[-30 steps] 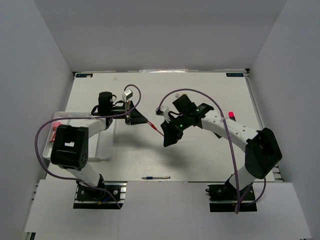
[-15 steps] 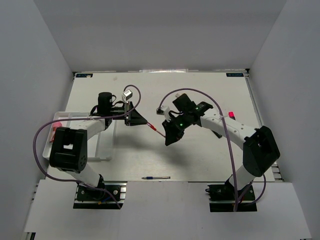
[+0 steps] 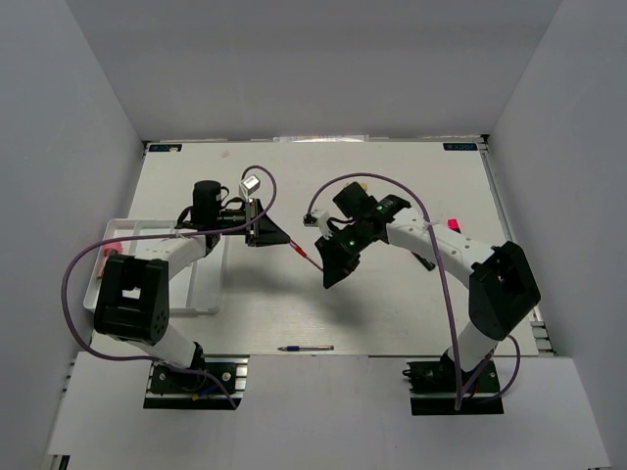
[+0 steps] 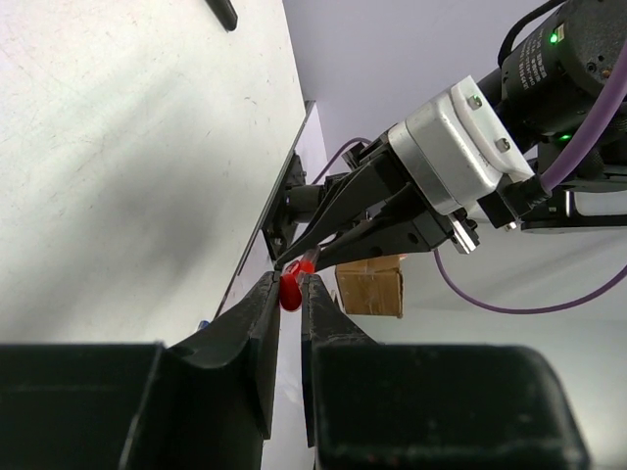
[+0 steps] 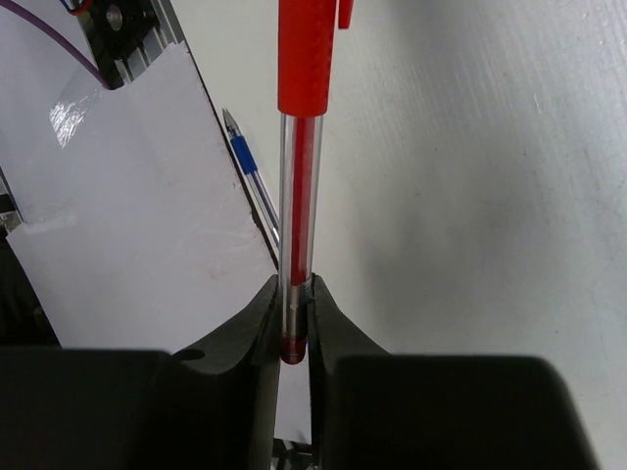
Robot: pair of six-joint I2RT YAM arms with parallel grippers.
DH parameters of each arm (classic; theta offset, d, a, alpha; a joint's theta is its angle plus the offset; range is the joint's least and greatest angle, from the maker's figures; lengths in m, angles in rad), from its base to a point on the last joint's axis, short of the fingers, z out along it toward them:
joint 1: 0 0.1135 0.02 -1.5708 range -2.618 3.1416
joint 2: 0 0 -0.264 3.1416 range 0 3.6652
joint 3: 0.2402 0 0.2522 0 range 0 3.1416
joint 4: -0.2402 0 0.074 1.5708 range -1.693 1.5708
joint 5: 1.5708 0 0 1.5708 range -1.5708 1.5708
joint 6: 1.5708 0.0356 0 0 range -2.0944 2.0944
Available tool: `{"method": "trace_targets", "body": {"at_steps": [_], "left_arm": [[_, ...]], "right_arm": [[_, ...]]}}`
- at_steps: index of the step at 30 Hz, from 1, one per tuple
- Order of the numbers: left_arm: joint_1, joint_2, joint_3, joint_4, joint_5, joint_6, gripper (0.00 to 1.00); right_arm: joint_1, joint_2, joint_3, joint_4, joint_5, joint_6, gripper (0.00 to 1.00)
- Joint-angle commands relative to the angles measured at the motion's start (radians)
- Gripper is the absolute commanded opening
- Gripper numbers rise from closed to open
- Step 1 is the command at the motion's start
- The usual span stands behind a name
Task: Sort the stationery into containers
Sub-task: Close the pen cap on the pen.
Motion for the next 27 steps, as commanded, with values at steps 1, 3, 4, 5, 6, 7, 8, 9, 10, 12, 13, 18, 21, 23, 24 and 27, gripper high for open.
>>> {"method": "trace_targets", "body": {"at_steps": [1,3,4,5,6,7,8,9,10,12,13,18,21,23,24,27], "left_arm": [[-0.069,-0.034,-0.023,-0.010,0.027,0.017,0.00],[-0.069,-0.033,-0.027,-0.009,0.025,0.016,0.00],[-0.078,-0.031,-0.029,-0.007,0.025,0.014,0.00],[-0.079,-0.031,-0.029,-0.007,0.025,0.014,0.00],[-0.079,-0.033,-0.030,-0.004,0.024,0.011,0.00],[-0.088,-0.036,-0.035,0.002,0.022,0.011,0.00],[-0.088,-0.036,-0.038,0.004,0.022,0.010,0.00],[-0.088,-0.037,-0.041,0.002,0.019,0.008,0.00],[-0.097,-0.040,-0.046,0.007,0.019,0.007,0.00],[-0.097,-0.042,-0.049,0.008,0.019,0.005,0.00],[-0.097,-0.042,-0.050,0.007,0.014,0.005,0.00],[-0.115,-0.040,-0.052,0.011,0.013,0.004,0.00],[-0.115,-0.037,-0.053,0.016,0.013,0.002,0.00],[-0.125,-0.037,-0.056,0.021,0.011,-0.003,0.00],[-0.125,-0.039,-0.056,0.024,0.013,-0.004,0.00],[-0.125,-0.040,-0.059,0.025,0.013,-0.007,0.00]], "right_arm": [[0.021,0.012,0.087,0.136,-0.051,-0.016,0.00],[0.020,0.012,0.093,0.136,-0.051,-0.016,0.00],[0.021,0.015,0.094,0.138,-0.048,-0.015,0.00],[0.020,0.013,0.098,0.138,-0.048,-0.015,0.00],[0.020,0.016,0.099,0.139,-0.048,-0.013,0.00],[0.021,0.019,0.105,0.139,-0.046,-0.012,0.00],[0.020,0.019,0.107,0.139,-0.043,-0.013,0.00],[0.020,0.019,0.110,0.141,-0.043,-0.012,0.00],[0.017,0.021,0.113,0.141,-0.039,-0.008,0.00],[0.017,0.022,0.119,0.142,-0.036,-0.007,0.00],[0.017,0.024,0.121,0.144,-0.036,-0.005,0.00],[0.018,0.028,0.136,0.147,-0.036,-0.002,0.00],[0.014,0.032,0.145,0.145,-0.036,-0.001,0.00],[0.015,0.039,0.153,0.147,-0.037,-0.002,0.00],[0.015,0.042,0.156,0.144,-0.039,0.001,0.00],[0.017,0.053,0.170,0.144,-0.042,0.002,0.00]]}}
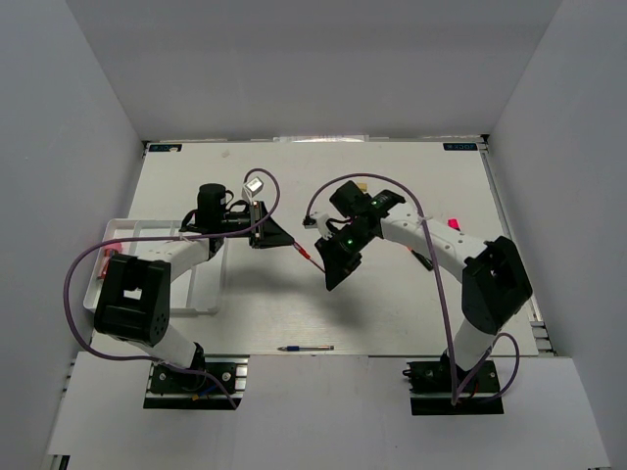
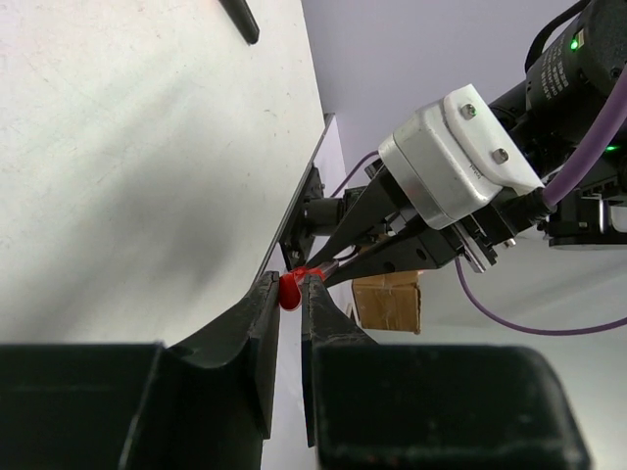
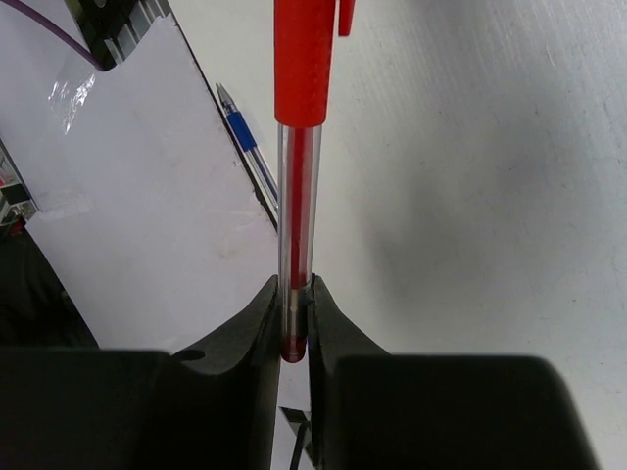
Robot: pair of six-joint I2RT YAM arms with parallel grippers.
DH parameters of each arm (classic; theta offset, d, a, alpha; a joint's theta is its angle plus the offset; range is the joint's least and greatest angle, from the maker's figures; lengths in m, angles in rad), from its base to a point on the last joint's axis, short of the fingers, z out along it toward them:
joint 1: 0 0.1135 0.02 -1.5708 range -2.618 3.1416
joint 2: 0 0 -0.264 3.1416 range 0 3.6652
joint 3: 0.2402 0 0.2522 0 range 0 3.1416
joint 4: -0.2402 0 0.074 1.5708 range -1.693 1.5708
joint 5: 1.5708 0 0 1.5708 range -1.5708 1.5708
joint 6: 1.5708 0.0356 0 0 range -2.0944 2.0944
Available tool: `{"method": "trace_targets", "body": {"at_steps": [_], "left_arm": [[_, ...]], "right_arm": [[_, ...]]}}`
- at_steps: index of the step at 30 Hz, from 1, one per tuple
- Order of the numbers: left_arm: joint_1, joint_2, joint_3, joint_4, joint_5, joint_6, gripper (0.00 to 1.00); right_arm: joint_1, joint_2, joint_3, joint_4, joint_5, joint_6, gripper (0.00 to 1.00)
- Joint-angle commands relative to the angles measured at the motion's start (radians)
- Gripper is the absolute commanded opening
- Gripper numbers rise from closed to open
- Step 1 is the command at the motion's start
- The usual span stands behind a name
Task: Sort the stationery into containers
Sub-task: Close the pen cap on the pen.
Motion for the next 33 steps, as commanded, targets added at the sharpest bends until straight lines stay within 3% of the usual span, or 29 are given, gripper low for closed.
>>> {"method": "trace_targets", "body": {"at_steps": [1,33], "left_arm": [[-0.092,-0.037,-0.031,-0.025,0.082,0.004,0.00],[-0.149,-0.053,-0.071,0.044,0.082,-0.047,0.00]], "right_arm": [[0.014,0.010,0.111,0.263,-0.067,-0.010,0.00],[0.003,0.068,0.211,0.269,-0.031,0.026,0.00]]}}
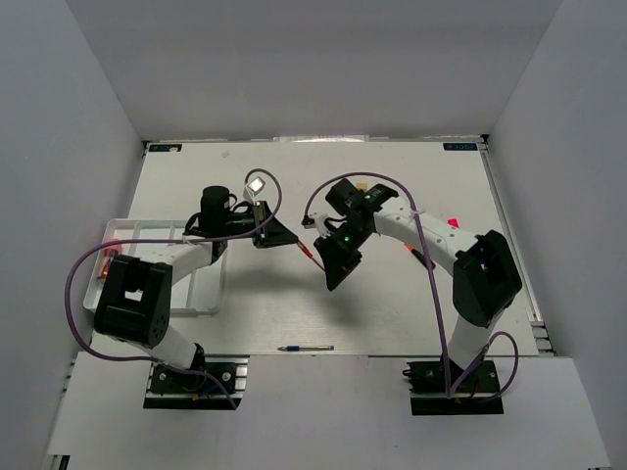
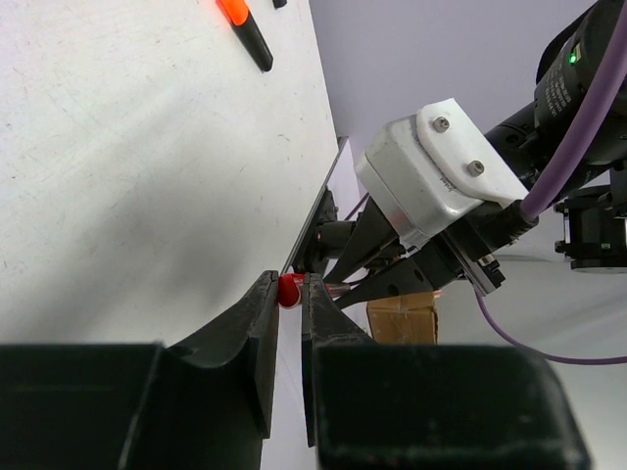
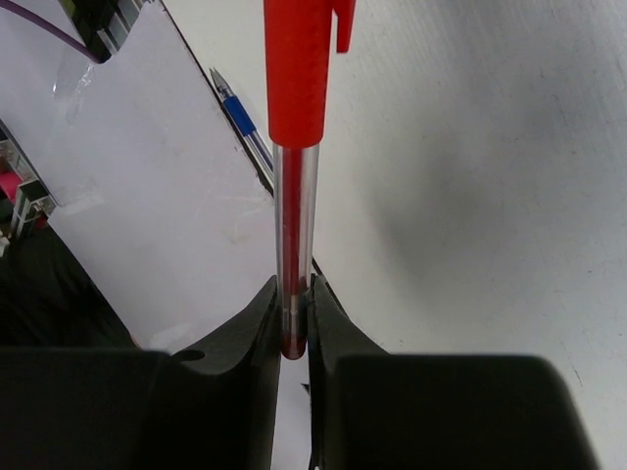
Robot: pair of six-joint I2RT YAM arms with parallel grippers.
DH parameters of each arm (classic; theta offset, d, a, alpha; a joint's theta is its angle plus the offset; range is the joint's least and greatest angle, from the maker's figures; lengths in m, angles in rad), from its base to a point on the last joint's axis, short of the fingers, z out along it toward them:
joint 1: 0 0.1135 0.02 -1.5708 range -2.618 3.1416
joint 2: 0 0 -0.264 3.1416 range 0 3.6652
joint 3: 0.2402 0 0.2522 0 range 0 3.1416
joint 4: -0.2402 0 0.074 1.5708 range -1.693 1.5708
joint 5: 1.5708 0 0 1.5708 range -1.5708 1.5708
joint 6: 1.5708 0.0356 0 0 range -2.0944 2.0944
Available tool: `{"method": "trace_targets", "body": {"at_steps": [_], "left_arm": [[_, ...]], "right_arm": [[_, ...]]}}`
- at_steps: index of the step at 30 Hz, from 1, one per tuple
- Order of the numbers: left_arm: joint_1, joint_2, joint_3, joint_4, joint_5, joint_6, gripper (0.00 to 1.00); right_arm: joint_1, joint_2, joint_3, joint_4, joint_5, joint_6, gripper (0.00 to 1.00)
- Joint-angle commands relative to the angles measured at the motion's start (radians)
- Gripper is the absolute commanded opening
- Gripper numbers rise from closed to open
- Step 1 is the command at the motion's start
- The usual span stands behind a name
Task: Sort the stationery into containers
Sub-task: Close the pen cap on the pen.
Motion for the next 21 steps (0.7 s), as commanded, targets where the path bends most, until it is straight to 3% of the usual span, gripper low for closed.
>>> {"method": "trace_targets", "body": {"at_steps": [1,21], "left_arm": [[-0.115,-0.045,-0.037,-0.053,0.172,-0.004,0.00],[-0.151,-0.051,-0.056,-0.027,0.174,-0.025,0.00]], "right_arm": [[0.002,0.007,0.128,0.373,-0.054,-0.003,0.00],[-0.024,0.036,0.186,0.384,-0.029,0.028,0.00]]}}
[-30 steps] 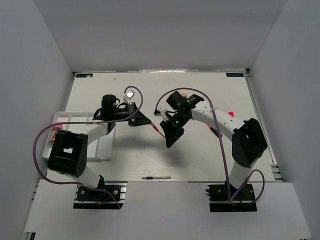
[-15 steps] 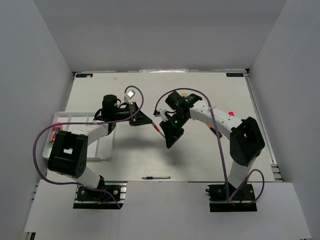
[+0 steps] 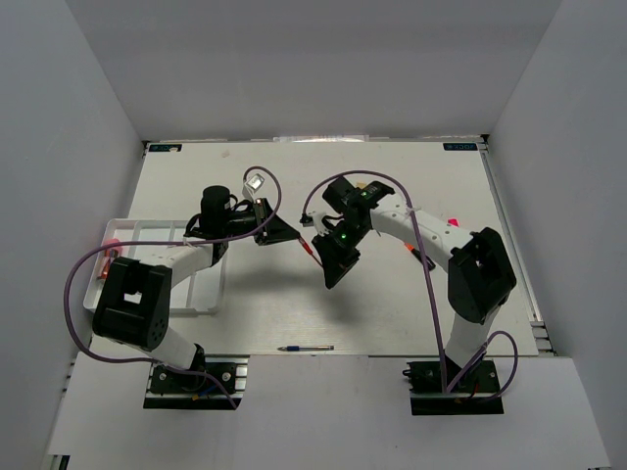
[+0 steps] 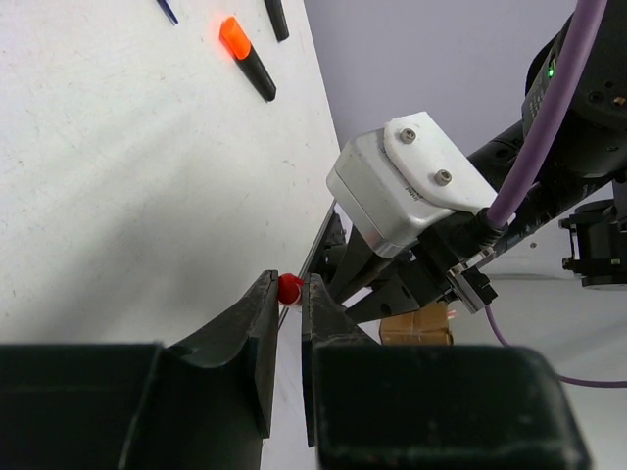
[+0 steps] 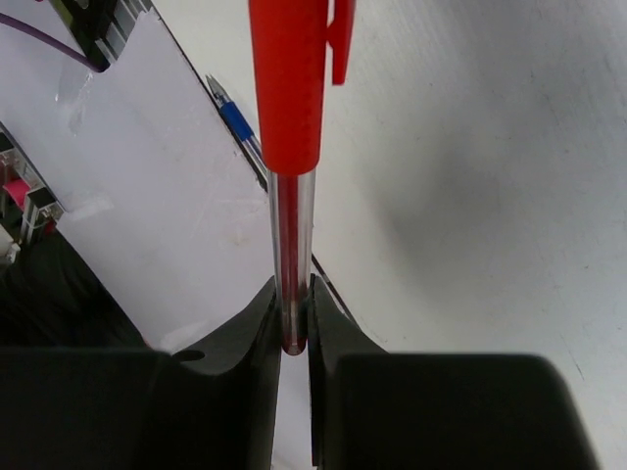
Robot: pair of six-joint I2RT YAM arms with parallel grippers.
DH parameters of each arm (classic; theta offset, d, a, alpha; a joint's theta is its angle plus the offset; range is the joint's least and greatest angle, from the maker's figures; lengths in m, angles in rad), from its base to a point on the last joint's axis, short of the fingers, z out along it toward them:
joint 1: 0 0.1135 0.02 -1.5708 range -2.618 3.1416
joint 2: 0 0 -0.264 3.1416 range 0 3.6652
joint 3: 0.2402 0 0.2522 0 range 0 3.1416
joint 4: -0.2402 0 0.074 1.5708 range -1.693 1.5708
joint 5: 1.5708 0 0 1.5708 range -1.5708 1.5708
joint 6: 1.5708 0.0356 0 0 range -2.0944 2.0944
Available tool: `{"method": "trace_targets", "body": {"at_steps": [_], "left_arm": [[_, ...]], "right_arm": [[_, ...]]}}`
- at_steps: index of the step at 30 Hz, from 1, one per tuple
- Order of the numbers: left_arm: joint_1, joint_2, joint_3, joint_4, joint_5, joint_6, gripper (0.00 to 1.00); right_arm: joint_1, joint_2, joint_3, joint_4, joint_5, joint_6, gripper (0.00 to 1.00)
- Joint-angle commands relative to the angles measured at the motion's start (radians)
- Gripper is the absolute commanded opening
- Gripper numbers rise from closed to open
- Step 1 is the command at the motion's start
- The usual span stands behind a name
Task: Sort the stationery into containers
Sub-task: Close the pen cap on the pen.
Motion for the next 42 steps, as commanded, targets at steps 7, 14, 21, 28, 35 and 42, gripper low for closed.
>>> {"method": "trace_targets", "body": {"at_steps": [7,14,21,28,35,42], "left_arm": [[-0.150,-0.035,-0.046,-0.091,0.238,-0.002,0.00],[-0.137,-0.031,-0.024,-0.128,0.228,0.022,0.00],[-0.107,-0.034,0.011,-0.174,0.211,0.059,0.00],[-0.032,-0.013,0.065,-0.203,0.200,0.062,0.00],[0.029,0.004,0.109,-0.197,0.202,0.059,0.00],[0.063,0.026,0.184,-0.188,0.198,0.056,0.00]], "right_arm": [[-0.031,0.010,0.164,0.411,-0.045,0.013,0.00],[-0.037,-0.019,0.109,0.419,-0.047,0.003,0.00],[-0.048,-0.091,0.020,0.417,-0.025,-0.012,0.00],[-0.056,-0.159,-0.075,0.423,-0.024,-0.021,0.07],[-0.057,-0.211,-0.134,0.431,-0.022,-0.029,0.14],[-0.054,-0.260,-0.181,0.417,-0.022,-0.050,0.52]]}}
